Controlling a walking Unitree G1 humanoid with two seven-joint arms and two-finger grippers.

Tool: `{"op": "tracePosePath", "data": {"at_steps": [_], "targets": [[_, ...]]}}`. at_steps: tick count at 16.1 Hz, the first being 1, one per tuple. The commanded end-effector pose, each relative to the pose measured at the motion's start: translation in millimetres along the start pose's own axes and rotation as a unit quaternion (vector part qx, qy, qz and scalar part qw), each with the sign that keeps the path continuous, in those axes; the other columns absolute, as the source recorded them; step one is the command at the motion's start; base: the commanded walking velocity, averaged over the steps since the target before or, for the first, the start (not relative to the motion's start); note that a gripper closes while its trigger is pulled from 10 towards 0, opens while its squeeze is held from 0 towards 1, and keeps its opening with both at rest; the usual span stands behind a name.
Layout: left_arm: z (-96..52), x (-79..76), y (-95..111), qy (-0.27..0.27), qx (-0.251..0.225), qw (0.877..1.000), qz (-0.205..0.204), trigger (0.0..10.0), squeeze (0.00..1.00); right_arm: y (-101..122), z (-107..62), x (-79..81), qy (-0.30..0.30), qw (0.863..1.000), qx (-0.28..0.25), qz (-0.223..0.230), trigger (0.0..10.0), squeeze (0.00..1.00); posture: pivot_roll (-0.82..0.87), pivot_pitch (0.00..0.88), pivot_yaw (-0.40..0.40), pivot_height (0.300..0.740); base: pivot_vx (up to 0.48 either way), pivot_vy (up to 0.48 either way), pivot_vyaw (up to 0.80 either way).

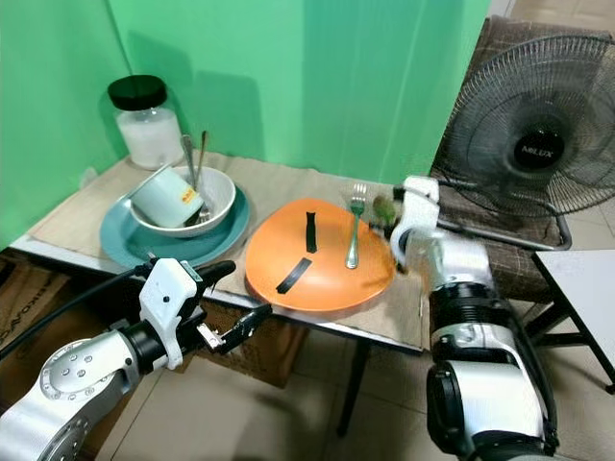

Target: Setting the table

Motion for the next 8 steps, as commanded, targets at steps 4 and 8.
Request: {"op": "tracePosePath", "data": {"at_steps": [4,8], "targets": [[-0.9,9.3,0.8,0.011,0.003,1.000,0.017,10.0,0.00,29.3,-24.1,21.0,0.061,0.996,-0.066,0.027,0.0,0.00,-0.12,0.000,0.005,0.740,0.000,0.000,0.00],[1.2,41.5,2.4,0.121,0.012,0.992,0.036,10.0,0.00,45.6,-67.3,44.5,0.197,0.959,-0.205,0.020,4.3,0.00,-0.11,0.000,0.022,0.740,0.000,0.000,0.00]]}}
Point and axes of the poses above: a point about 5 cm out from each wrist's last joint towards the gripper, its own z axis pointing out of the wrist towards the gripper, its own y axis along the axis of the wrist's last joint, x = y × z, the point moved 3 cm from there along z, pointing out of the wrist towards the gripper, and after that the axes turned 13 degrees about z, right-handed, at the moved point
